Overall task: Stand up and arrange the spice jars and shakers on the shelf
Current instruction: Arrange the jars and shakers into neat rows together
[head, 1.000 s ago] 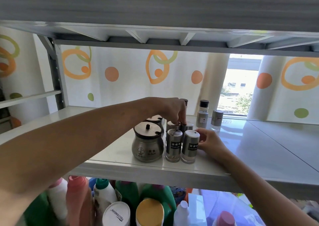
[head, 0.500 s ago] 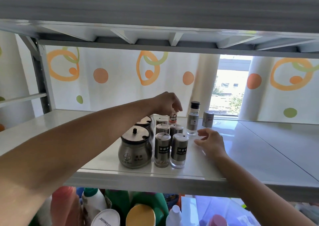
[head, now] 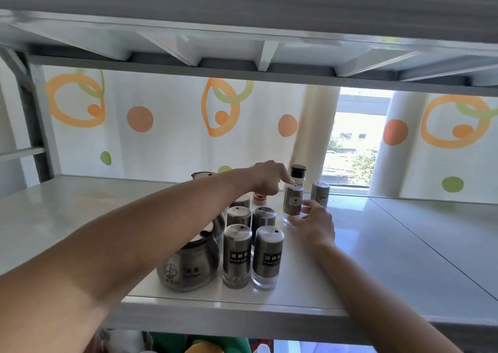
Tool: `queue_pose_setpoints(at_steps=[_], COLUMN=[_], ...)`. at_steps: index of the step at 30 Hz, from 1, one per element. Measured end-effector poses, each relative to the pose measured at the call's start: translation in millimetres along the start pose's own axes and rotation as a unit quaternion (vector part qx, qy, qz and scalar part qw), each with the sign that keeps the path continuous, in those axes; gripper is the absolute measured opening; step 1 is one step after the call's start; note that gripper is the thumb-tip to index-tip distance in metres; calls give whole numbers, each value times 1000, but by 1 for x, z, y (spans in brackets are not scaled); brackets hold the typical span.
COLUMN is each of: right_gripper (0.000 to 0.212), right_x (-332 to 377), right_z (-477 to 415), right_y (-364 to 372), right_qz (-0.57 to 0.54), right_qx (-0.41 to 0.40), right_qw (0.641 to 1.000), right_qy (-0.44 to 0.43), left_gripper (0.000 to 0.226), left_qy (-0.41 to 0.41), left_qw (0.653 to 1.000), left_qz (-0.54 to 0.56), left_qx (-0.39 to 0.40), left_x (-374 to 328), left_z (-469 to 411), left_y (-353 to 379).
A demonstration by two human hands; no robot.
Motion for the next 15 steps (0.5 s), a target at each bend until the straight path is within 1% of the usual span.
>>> queue_pose_setpoints(at_steps=[4, 11, 15], right_gripper=[45, 36, 34], right_x=[1, 12, 23], right_z=[0, 7, 17], right_y=[3, 10, 20], right_qz=[-8, -8, -26], right_qx=[9, 25, 60], right_qw=[1000, 999, 996], right_qy=[-3, -34, -65], left_gripper=[68, 60, 56], left_qy=[9, 10, 8], left_qw=[1000, 1000, 1000], left_qz=[0, 20, 22], left_qx=[5, 11, 14], left_x=[0, 10, 15], left_z=[1, 9, 24], left_y=[2, -2, -10])
Point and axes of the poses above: each hand's wrist, its own z-axis away from the middle knuckle, its own y-axis out of the palm, x = y × z, the point moved 9 cm from there along -z, towards the middle knuckle, and after that the axes turned 12 degrees about -z, right-handed, at the moved point
